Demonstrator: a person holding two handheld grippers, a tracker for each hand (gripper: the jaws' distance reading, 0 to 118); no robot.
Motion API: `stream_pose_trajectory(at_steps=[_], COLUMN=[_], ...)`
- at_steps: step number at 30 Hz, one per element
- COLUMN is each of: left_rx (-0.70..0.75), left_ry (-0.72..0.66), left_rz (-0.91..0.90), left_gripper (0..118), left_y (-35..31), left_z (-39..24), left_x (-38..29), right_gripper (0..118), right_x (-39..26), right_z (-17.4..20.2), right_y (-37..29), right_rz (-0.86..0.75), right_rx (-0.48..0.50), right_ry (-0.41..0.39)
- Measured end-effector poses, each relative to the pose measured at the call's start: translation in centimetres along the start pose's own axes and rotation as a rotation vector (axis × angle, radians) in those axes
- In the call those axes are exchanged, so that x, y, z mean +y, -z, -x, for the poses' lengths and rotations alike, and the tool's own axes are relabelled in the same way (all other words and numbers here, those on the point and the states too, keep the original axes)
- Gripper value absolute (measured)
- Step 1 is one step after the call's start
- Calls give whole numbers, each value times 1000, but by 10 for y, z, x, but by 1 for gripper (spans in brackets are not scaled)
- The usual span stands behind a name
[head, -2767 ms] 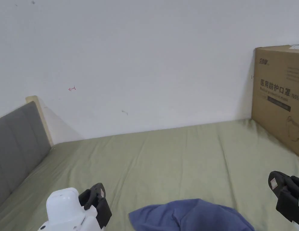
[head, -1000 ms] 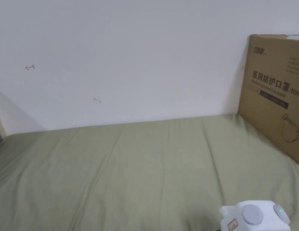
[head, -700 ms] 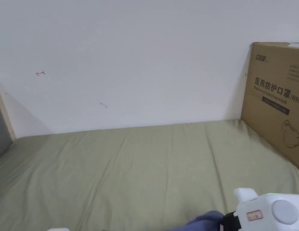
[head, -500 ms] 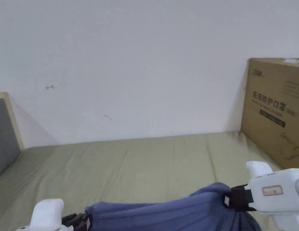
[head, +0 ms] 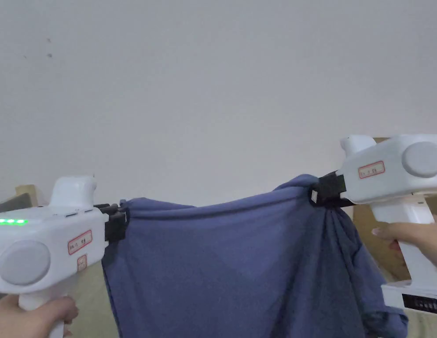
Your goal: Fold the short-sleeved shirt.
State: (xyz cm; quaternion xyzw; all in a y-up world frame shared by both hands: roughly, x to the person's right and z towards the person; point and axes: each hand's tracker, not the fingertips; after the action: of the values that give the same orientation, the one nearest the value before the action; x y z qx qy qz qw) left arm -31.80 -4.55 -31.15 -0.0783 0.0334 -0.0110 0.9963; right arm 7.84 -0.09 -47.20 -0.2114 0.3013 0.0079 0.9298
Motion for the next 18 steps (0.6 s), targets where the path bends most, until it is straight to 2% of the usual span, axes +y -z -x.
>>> stream_pose_trajectory(at_steps=[7, 11, 15, 18], left_rx=[66, 139, 165, 166], left_ry=[-5, -15, -38, -74], left_rz=[-43, -54, -29, 48], left_gripper=[1, 1, 1, 1], left_y=[55, 97, 133, 152], left_z=[16, 27, 39, 41], left_x=[48, 54, 34, -10], right_gripper=[6, 6, 6, 6], right_x=[67, 81, 60, 8], right_z=[12, 19, 25, 19], right_y=[54, 98, 145, 182], right_rz=[-67, -117, -134, -114], right_rx=[-88, -145, -227, -229], right_ry=[-106, -183, -272, -238])
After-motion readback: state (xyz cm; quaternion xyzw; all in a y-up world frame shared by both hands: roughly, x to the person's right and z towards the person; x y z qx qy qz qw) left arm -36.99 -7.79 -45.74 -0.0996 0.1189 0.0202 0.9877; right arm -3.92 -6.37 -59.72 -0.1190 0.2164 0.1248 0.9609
